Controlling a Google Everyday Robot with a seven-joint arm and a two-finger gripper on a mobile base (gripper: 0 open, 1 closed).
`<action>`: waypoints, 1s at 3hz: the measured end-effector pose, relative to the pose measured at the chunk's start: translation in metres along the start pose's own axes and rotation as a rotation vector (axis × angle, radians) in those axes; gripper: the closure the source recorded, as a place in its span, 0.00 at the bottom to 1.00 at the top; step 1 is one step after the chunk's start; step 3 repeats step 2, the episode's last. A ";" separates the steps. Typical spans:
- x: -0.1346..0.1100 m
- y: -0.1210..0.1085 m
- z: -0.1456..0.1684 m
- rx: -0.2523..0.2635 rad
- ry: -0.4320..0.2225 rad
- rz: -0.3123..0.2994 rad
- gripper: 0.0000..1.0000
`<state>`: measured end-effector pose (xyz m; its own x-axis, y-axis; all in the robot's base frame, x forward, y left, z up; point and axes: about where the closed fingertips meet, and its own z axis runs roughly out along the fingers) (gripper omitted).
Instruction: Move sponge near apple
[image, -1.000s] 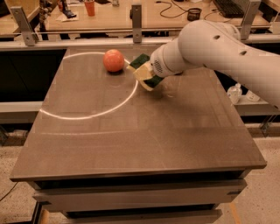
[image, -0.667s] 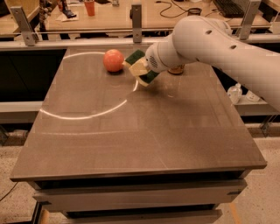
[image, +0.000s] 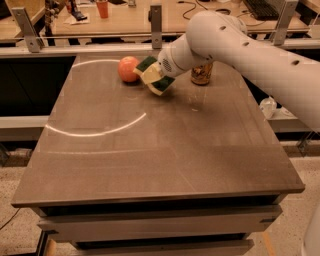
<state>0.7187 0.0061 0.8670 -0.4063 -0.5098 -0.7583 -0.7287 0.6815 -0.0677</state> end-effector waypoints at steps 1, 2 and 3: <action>0.001 -0.004 0.022 -0.072 0.034 0.019 0.82; -0.001 -0.005 0.021 -0.077 0.034 0.021 0.59; -0.001 -0.005 0.021 -0.077 0.034 0.021 0.59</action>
Offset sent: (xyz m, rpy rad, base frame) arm 0.0131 0.0071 -0.0131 0.0133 0.0615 0.0357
